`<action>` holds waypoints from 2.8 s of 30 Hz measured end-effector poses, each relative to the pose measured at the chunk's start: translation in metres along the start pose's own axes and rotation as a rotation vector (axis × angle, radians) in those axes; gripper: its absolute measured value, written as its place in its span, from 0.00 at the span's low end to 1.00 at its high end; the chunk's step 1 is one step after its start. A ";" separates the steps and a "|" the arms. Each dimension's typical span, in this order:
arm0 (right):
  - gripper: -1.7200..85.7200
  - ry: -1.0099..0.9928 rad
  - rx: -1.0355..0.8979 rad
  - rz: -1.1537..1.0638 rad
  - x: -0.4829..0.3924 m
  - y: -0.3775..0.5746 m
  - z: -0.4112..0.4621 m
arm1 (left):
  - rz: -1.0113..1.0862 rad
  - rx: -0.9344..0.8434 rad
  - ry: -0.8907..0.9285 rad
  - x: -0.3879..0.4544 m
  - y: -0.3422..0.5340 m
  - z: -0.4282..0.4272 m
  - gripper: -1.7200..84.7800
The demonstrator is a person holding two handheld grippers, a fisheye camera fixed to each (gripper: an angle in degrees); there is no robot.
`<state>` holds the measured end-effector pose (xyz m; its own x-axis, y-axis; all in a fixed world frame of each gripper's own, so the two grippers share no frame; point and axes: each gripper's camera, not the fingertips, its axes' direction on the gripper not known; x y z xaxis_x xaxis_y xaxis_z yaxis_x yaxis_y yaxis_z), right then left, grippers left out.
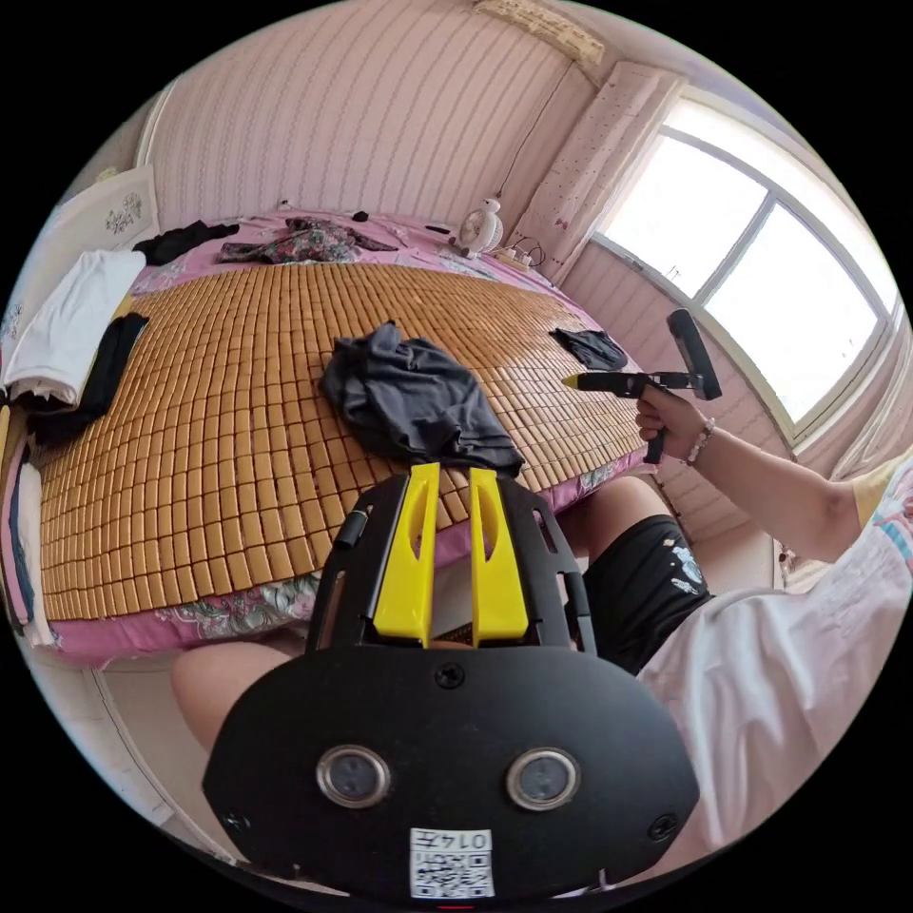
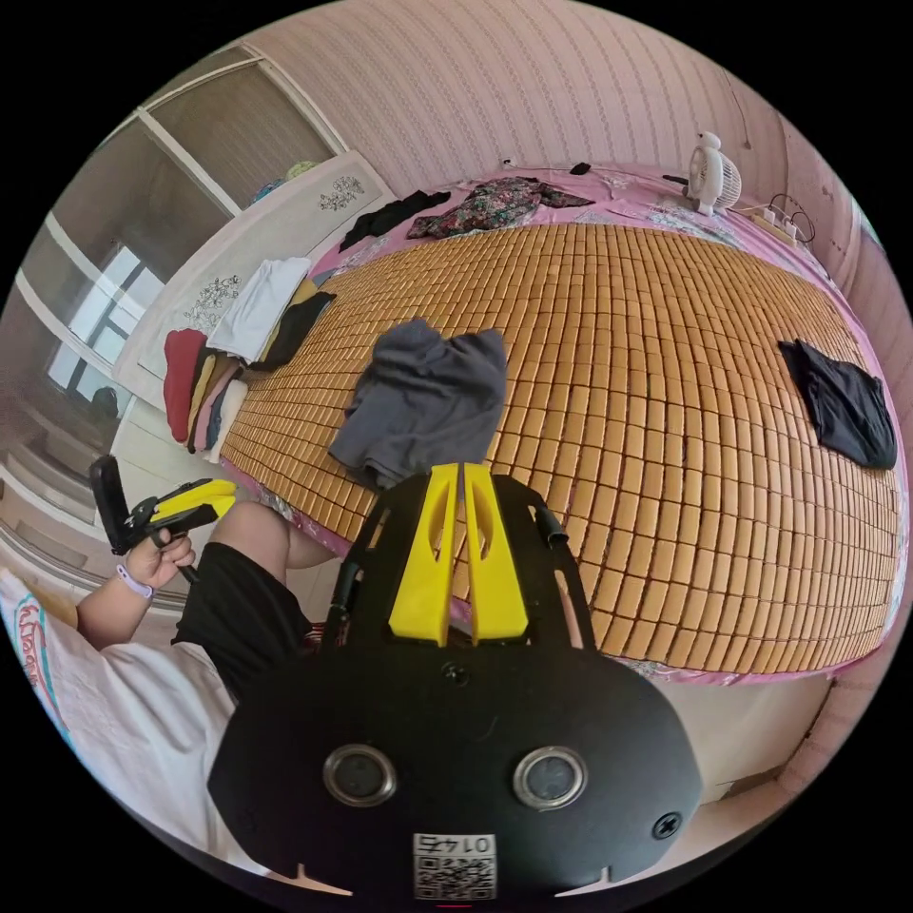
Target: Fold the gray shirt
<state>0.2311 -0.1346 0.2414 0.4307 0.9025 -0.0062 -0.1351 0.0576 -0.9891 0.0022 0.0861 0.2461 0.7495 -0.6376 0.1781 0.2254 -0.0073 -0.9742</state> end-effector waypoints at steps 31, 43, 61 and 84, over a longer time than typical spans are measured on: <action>0.03 -0.235 0.214 0.218 0.084 -0.058 0.019 | -0.188 -0.188 -0.026 -0.071 -0.189 0.124 0.11; 0.03 -0.119 0.119 0.380 0.116 -0.008 0.029 | -0.028 -0.284 -0.078 -0.004 -0.204 0.096 0.05; 0.03 -0.284 0.546 0.258 0.046 0.034 -0.166 | 0.017 0.328 -0.004 0.044 -0.240 -0.278 0.01; 0.03 -0.386 1.088 -0.339 -0.132 0.109 -0.428 | 0.323 0.971 -0.050 0.196 -0.207 -0.626 0.01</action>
<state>0.5411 -0.4298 0.0721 0.3199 0.8292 0.4584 -0.8287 0.4794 -0.2889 -0.2867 -0.5194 0.3964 0.8841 -0.4651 -0.0455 0.3981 0.8005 -0.4479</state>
